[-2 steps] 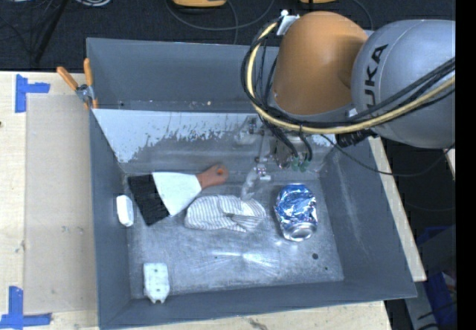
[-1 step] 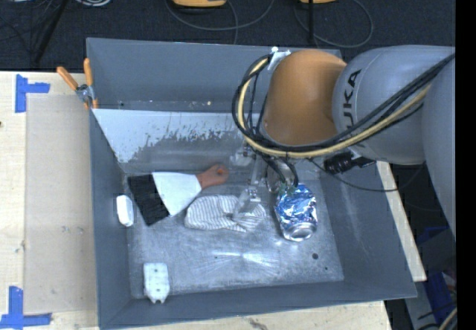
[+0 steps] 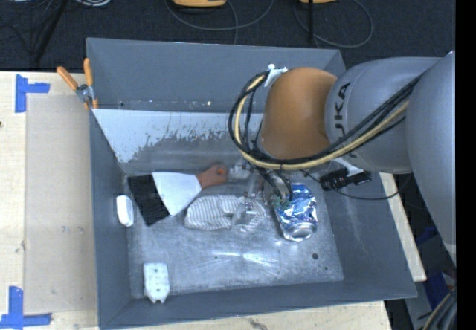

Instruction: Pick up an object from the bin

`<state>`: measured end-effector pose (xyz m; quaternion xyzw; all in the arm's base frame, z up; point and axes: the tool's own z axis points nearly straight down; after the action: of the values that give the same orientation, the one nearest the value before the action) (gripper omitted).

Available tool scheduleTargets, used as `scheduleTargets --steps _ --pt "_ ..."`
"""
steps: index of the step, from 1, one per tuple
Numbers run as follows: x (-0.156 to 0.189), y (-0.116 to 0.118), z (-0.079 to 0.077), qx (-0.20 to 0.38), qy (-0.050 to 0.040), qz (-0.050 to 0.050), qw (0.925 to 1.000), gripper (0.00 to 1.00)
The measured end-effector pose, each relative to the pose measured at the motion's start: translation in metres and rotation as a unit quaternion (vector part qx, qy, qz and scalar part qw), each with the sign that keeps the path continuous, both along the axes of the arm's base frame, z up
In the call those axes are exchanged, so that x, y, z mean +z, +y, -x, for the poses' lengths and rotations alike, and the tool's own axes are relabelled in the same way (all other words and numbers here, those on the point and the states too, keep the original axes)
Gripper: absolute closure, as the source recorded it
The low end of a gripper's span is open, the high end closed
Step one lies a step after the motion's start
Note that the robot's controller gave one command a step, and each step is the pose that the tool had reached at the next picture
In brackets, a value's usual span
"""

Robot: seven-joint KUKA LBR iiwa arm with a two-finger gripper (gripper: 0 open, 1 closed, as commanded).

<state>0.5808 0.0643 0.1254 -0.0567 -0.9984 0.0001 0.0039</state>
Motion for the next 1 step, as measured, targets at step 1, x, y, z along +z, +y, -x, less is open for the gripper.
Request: scheduleTargets --steps 1 --pt "0.0137 -0.0029 0.0015 -0.068 -0.0039 0.0 0.9976 0.0"
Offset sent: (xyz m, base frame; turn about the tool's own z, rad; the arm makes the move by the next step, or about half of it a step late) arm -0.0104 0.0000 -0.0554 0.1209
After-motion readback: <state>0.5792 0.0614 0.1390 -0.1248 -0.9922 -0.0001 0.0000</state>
